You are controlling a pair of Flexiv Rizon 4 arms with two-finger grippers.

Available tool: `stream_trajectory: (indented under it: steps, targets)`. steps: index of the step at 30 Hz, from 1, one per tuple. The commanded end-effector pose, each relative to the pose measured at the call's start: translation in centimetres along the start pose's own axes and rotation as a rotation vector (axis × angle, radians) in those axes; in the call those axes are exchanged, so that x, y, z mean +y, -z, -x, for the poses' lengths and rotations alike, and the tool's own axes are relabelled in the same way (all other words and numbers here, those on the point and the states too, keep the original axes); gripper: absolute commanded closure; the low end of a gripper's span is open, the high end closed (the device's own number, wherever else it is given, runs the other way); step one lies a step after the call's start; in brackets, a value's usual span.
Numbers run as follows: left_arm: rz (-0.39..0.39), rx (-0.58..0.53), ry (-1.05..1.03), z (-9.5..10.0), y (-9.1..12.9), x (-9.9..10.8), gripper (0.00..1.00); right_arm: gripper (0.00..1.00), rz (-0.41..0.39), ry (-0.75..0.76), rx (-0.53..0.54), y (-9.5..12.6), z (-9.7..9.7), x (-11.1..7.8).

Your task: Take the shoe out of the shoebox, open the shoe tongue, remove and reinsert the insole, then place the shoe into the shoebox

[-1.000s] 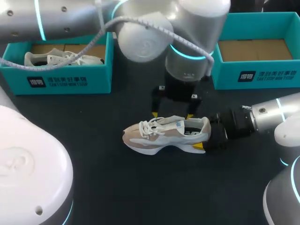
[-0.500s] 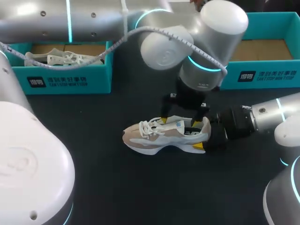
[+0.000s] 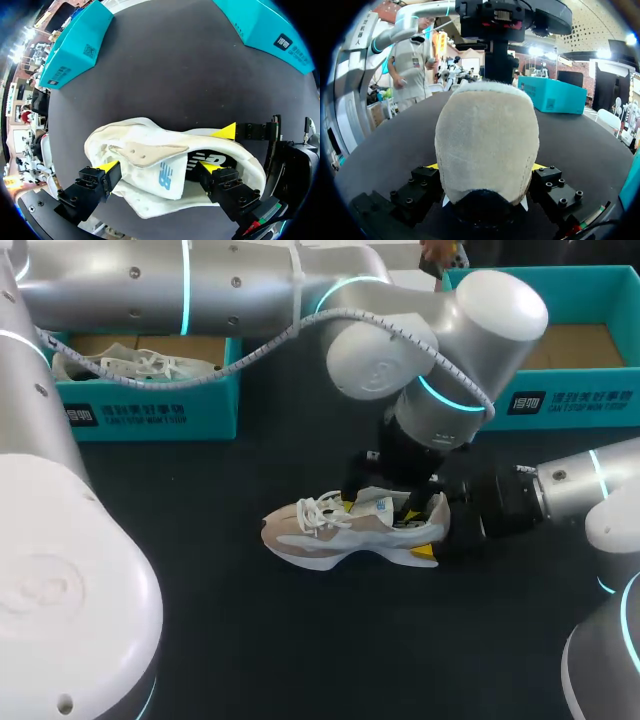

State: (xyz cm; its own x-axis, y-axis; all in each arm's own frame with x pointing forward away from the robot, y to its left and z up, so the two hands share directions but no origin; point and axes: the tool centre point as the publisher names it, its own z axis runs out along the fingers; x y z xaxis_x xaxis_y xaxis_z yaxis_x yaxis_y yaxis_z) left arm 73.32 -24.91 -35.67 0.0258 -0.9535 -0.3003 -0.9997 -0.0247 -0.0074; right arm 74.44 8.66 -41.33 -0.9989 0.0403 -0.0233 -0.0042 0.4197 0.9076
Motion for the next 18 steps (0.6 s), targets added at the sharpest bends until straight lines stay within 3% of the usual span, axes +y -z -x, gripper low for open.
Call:
stream_trajectory:
  steps: [1,13,15,17,18]
  targets:
    - [-0.001,-0.018,0.012,0.8,-0.5,0.1,0.00,1.00,-0.004,-0.001,-0.002,-0.6,0.0,-0.2]
    - [-0.009,-0.037,0.028,4.1,0.0,0.9,0.00,1.00,-0.004,-0.001,-0.002,-0.6,0.0,-0.2]
    - [-0.014,-0.037,0.032,4.8,0.3,1.2,0.18,1.00,-0.004,-0.001,-0.002,-0.6,0.0,-0.2]
    - [-0.017,-0.037,0.039,5.4,0.6,1.4,0.47,1.00,-0.004,-0.001,-0.002,-0.6,0.0,-0.2]
    - [-0.015,-0.035,0.043,5.7,0.8,1.5,0.50,1.00,-0.004,-0.001,-0.002,-0.6,0.0,-0.2]
